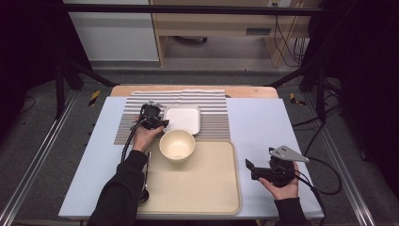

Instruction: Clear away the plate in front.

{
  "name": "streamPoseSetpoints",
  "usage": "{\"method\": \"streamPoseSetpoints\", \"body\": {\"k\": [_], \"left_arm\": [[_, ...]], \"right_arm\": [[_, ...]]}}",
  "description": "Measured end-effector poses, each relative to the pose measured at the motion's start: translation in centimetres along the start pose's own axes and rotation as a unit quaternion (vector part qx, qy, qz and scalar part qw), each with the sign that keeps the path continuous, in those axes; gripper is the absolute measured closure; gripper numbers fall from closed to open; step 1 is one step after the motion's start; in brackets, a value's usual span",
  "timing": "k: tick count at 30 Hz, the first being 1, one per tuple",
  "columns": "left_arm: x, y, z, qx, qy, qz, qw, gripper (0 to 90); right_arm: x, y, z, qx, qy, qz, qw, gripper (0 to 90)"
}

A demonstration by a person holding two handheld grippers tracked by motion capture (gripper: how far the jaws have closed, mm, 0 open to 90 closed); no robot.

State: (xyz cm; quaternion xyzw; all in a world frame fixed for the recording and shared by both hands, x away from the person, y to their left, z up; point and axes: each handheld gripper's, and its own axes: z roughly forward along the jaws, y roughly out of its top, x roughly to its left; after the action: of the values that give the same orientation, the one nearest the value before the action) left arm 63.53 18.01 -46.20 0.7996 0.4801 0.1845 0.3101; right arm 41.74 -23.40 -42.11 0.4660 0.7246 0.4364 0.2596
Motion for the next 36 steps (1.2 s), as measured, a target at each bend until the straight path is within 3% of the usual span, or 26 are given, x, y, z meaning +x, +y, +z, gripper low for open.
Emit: {"method": "streamPoseSetpoints", "body": {"k": [10, 13, 17, 21, 29, 36], "left_arm": [[0.1, -0.1, 0.2, 0.014, -0.013, -0.028, 0.9994, 66.3], [0.0, 0.0, 0.2, 0.022, -0.018, -0.045, 0.9986, 69.0], [0.2, 0.0, 0.0, 0.028, -0.014, -0.058, 0.9978, 76.9], [0.1, 0.1, 0.0, 0.030, -0.013, -0.065, 0.9974, 78.1], [0.3, 0.3, -0.3, 0.011, -0.017, -0.087, 0.9960, 83.5], [0.2, 0.9, -1.4, -0.015, -0.002, -0.084, 0.9963, 86.4]], "right_arm": [[0.0, 0.0, 0.0, 0.000, 0.000, 0.000, 1.0000, 3.7], [0.0, 0.0, 0.0, 0.001, 0.001, 0.000, 1.0000, 3.7], [0.0, 0.0, 0.0, 0.001, 0.001, -0.001, 1.0000, 3.7], [0.1, 0.0, 0.1, 0.003, 0.003, 0.002, 1.0000, 3.7], [0.0, 0.0, 0.1, 0.002, 0.003, 0.001, 1.0000, 3.7], [0.0, 0.0, 0.1, 0.002, 0.002, -0.002, 1.0000, 3.7]]}}
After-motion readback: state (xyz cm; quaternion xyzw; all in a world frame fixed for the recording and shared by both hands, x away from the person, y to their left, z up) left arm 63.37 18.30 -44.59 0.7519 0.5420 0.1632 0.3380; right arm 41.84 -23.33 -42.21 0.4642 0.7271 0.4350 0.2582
